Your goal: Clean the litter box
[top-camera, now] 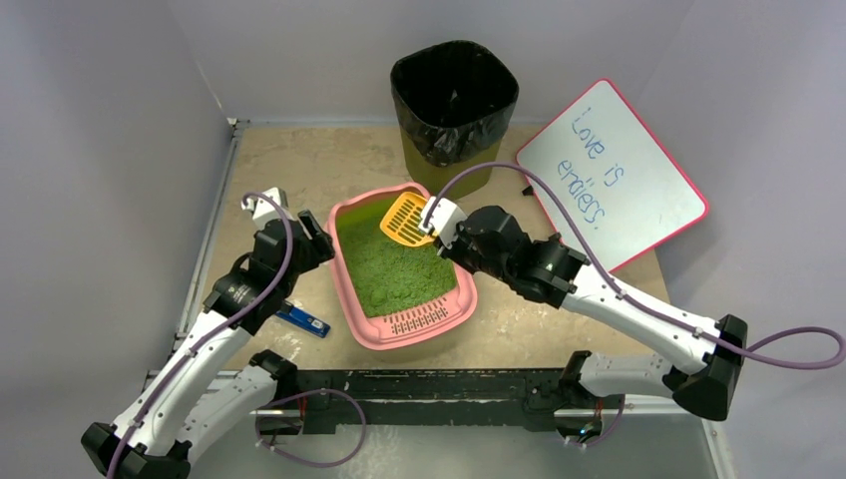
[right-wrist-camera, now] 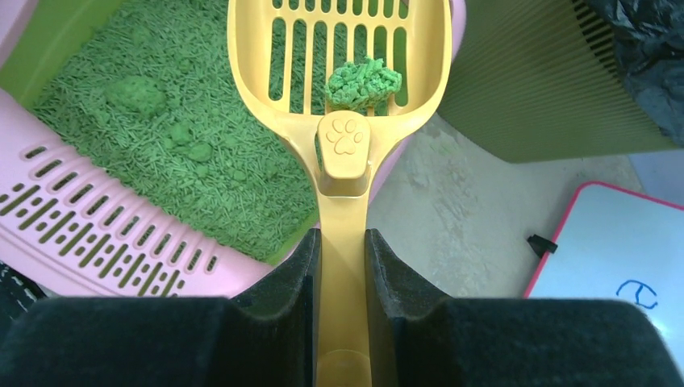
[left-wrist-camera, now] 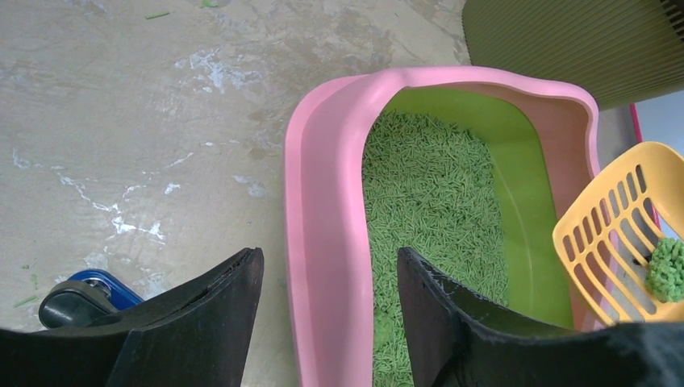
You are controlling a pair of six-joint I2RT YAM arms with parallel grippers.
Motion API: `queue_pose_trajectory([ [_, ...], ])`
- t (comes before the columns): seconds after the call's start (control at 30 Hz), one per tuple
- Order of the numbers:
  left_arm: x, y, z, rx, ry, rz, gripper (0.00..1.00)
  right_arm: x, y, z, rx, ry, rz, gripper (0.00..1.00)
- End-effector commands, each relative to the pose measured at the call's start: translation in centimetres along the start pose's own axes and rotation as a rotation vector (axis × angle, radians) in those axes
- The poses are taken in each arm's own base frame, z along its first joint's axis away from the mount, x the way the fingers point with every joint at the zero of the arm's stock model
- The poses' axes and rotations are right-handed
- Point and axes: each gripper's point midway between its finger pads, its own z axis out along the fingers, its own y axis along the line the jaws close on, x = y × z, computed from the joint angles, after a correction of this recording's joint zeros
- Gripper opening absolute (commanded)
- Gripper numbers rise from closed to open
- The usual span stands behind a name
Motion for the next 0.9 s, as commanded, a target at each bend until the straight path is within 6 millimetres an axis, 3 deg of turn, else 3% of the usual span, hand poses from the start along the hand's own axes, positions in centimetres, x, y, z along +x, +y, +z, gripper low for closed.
queue_pose_trajectory([
  [0.0, -0.7, -0.9, 0.0, 0.046, -0.025, -0.006, 0.61, -2.9, -1.6, -1.4, 0.012, -0.062, 0.025, 0.0],
  [0.37, 0.7, -0.7, 1.3, 0.01, 0.031, 0.02, 0.57, -7.9, -5.6, -4.5, 0.044, -0.102, 0.071, 0.0],
  [0.63, 2.2, -1.4, 2.4, 0.03, 0.101, 0.053, 0.53, -10.7, -10.9, -4.6, 0.129, -0.109, 0.092, 0.0],
  [0.87, 3.0, -1.3, 3.1, 0.009, 0.136, 0.071, 0.53, -12.9, -13.6, -4.1, 0.142, -0.125, 0.133, 0.0],
])
